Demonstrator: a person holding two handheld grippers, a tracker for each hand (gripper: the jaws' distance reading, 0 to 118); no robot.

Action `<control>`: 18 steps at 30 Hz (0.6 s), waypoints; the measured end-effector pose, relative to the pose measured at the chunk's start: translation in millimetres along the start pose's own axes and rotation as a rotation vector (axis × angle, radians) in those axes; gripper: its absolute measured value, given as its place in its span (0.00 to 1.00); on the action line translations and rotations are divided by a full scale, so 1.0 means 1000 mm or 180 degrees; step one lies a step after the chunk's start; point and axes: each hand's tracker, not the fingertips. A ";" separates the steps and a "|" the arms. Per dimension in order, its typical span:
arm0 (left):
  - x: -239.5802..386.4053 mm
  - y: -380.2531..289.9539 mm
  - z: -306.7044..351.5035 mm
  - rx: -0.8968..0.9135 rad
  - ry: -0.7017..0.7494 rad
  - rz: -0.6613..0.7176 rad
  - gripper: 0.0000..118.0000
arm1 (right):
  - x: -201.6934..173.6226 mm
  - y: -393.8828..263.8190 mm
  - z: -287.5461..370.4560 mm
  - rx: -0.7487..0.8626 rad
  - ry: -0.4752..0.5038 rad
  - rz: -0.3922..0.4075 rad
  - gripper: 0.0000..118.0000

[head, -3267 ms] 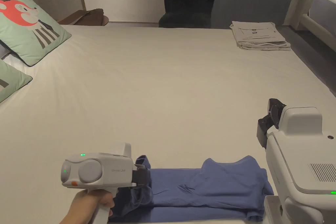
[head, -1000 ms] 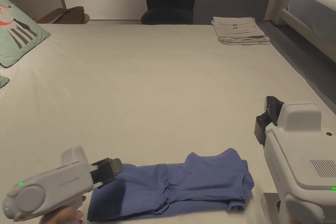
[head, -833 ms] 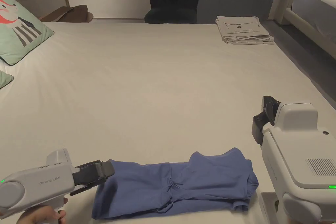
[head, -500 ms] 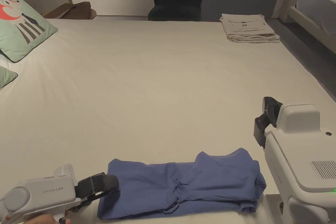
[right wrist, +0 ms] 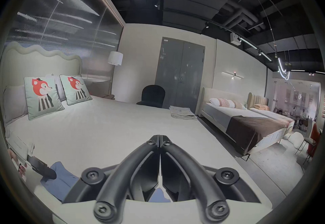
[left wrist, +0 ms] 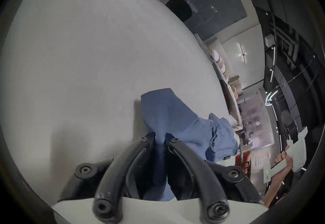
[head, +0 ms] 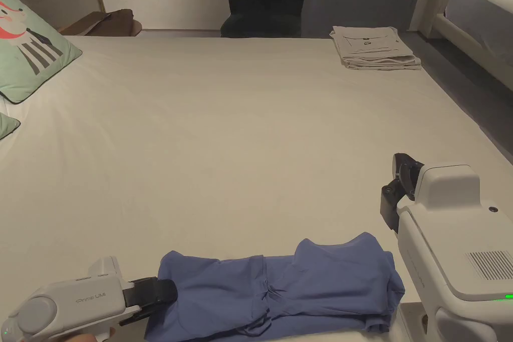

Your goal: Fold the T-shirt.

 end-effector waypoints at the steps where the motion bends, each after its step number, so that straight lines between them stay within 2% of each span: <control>1: 0.003 0.001 0.003 0.0025 0.0018 -0.0064 0.05 | 0.001 0.000 0.000 0.0000 -0.0003 -0.0005 0.00; 7: 0.013 0.011 0.040 0.0169 0.0079 -0.0204 0.05 | 0.005 0.003 0.002 0.0028 -0.0013 -0.0051 0.00; 13: 0.013 0.026 0.081 0.0213 0.0647 -0.0448 0.05 | 0.003 0.004 0.004 0.0055 0.0032 -0.0055 0.00; 18: 0.031 0.031 0.092 0.0289 0.0745 -0.0554 0.05 | 0.003 0.002 0.008 0.0073 0.0089 -0.0049 0.00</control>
